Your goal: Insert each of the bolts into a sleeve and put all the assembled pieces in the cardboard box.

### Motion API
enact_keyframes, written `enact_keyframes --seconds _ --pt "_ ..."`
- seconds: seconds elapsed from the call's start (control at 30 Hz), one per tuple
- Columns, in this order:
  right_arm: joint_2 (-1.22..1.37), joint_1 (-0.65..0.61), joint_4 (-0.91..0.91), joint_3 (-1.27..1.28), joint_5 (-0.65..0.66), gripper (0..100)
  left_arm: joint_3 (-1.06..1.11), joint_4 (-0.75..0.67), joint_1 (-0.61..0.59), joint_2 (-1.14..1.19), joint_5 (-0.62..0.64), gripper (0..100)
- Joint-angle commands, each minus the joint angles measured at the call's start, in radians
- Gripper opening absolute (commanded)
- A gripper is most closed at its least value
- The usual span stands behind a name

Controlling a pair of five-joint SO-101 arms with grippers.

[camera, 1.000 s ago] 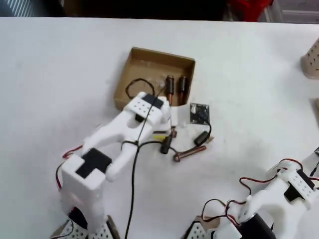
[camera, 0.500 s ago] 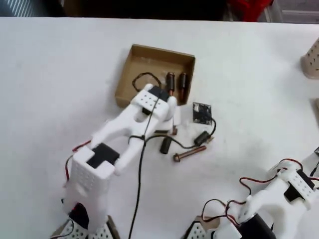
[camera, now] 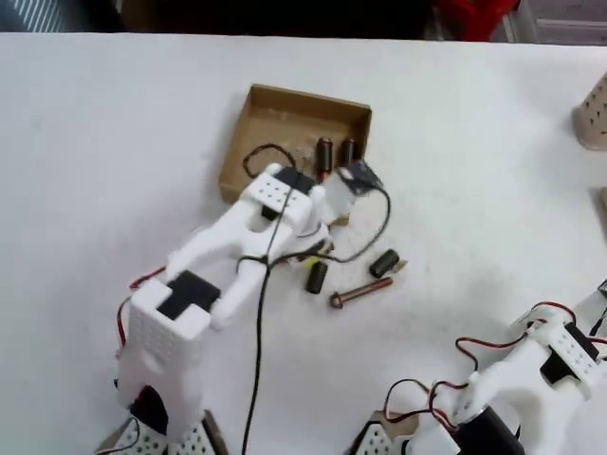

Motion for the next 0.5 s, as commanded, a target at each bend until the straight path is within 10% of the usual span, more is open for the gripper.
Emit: enact_keyframes --seconds 0.0,0.27,0.47 --pt "-0.038 -0.015 -0.013 -0.002 0.014 1.7 0.017 -0.003 -0.064 -0.038 0.209 11" --pt "-0.038 -0.018 -0.016 0.003 0.014 1.7 0.023 -0.018 0.008 -0.081 0.348 18" --pt "-0.038 -0.036 -0.016 0.005 0.014 1.7 0.158 -0.075 0.036 -0.257 0.146 22"
